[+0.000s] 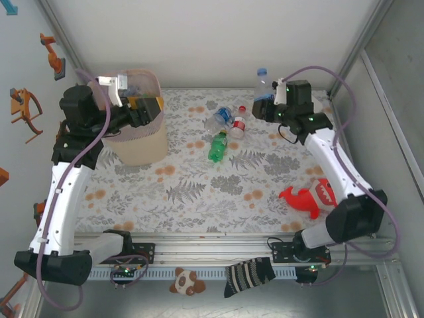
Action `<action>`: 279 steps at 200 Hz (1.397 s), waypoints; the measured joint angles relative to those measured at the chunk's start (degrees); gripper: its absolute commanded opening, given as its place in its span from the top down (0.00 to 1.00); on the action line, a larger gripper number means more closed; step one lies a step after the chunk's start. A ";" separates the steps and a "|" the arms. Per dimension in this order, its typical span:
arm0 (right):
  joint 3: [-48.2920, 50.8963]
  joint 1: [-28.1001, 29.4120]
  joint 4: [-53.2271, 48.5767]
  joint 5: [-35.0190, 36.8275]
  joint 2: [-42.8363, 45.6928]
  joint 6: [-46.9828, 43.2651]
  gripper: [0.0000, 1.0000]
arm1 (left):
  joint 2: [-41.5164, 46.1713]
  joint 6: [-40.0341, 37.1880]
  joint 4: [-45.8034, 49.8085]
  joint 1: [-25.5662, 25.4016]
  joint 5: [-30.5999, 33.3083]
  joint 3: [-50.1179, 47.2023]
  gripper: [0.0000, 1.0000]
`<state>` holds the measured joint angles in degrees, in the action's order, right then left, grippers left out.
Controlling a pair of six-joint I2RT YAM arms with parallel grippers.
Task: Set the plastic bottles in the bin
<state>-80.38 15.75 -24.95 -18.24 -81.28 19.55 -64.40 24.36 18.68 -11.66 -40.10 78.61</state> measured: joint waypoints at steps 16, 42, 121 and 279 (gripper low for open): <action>0.17 1.31 1.62 -4.79 3.76 -1.25 0.49 | 0.31 0.50 -3.89 -1.57 -1.31 -0.42 0.13; 0.20 4.04 4.85 -12.24 9.16 -2.51 0.49 | 0.26 0.81 -9.44 -4.98 -3.41 -0.42 0.12; 0.15 14.84 14.82 -25.11 17.55 -3.08 0.47 | -2.86 -1.16 -17.51 -18.73 -7.76 4.13 0.07; -1.88 26.21 20.11 -27.58 15.87 -2.91 0.47 | -8.26 -4.72 -25.81 -31.85 -10.56 9.03 0.34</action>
<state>-82.26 41.95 -4.84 -45.82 -65.41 16.64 -72.66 19.64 -7.14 -43.51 -50.65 87.64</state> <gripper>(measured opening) 0.532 0.693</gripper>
